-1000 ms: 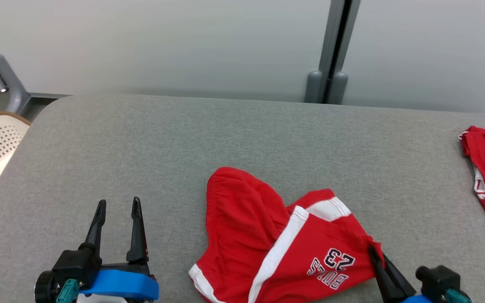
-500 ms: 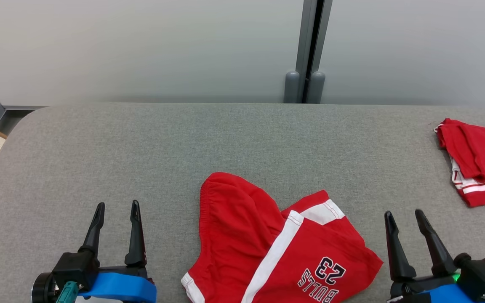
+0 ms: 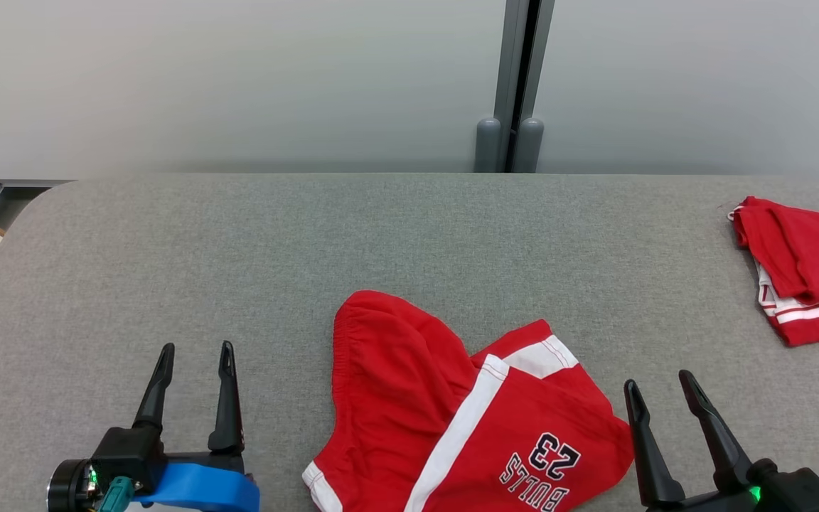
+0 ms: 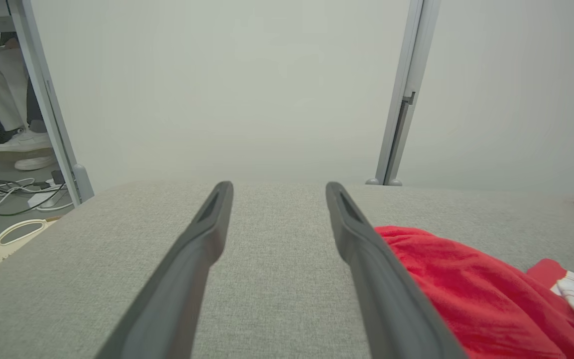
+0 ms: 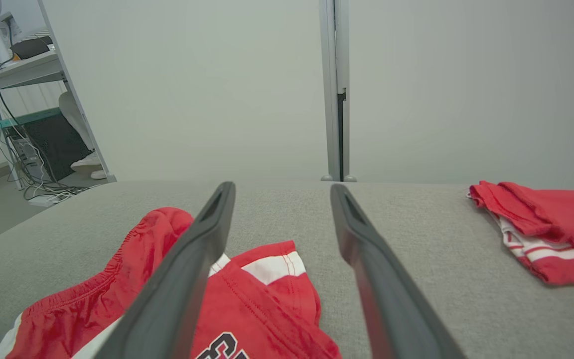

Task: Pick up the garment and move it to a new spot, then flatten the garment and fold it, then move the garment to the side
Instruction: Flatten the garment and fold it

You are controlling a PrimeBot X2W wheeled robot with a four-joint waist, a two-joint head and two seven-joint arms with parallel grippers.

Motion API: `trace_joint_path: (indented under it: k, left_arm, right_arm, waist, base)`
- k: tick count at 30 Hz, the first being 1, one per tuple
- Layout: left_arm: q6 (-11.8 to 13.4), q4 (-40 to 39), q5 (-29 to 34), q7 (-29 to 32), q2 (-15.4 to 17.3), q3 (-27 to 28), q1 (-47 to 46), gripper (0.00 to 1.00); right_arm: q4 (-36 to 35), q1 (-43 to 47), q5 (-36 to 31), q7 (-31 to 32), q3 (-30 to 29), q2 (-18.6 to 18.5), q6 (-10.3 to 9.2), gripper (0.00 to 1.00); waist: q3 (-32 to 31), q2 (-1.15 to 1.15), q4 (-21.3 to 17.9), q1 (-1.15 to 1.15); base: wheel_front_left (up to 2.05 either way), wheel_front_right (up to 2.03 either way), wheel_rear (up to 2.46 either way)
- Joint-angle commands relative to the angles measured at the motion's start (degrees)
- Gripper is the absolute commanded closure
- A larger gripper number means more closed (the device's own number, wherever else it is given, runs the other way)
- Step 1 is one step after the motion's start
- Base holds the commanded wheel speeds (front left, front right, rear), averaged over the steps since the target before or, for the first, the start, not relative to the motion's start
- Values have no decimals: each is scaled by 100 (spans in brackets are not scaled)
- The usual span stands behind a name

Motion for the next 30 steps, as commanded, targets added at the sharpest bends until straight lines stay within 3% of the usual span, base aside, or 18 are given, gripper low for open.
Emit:
trace_joint_path:
  k: [1, 6, 11, 19, 29, 30]
  left_arm:
    - [-24, 15, 47, -27, 16, 0, 46, 0]
    - [-125, 163, 182, -27, 106, -334, 35, 0]
    - [-193, 521, 254, -27, 302, -1046, -60, 0]
    - [-185, 1288, -184, 26, 719, -2216, -215, 0]
    - [-186, 2072, -609, 295, 859, -2746, -442, 0]
    - [-186, 2159, -667, 345, 850, -2793, -462, 15]
  right_arm:
    - [15, 57, 30, -15, 8, 0, 1, 0]
    - [161, -10, 42, -16, 28, 1, 1, 0]
    - [296, -78, 50, -16, 35, 1, 1, 0]
    - [434, -130, 91, -15, 12, 2, 1, 0]
    - [496, -201, 172, -15, -9, 2, 1, 0]
    - [505, -208, 181, -15, -12, 2, 1, 0]
  waist:
    - [-1, 0, -16, 0]
    - [-1, 0, -55, 0]
    - [-23, 0, -95, 0]
    - [-36, 0, -171, 0]
    - [104, 0, -247, 0]
    - [115, 0, -250, 0]
  base:
    - [0, 0, 0]
    - [0, 0, 0]
    - [0, 0, 0]
    - [0, 0, 0]
    - [0, 0, 0]
    - [0, 0, 0]
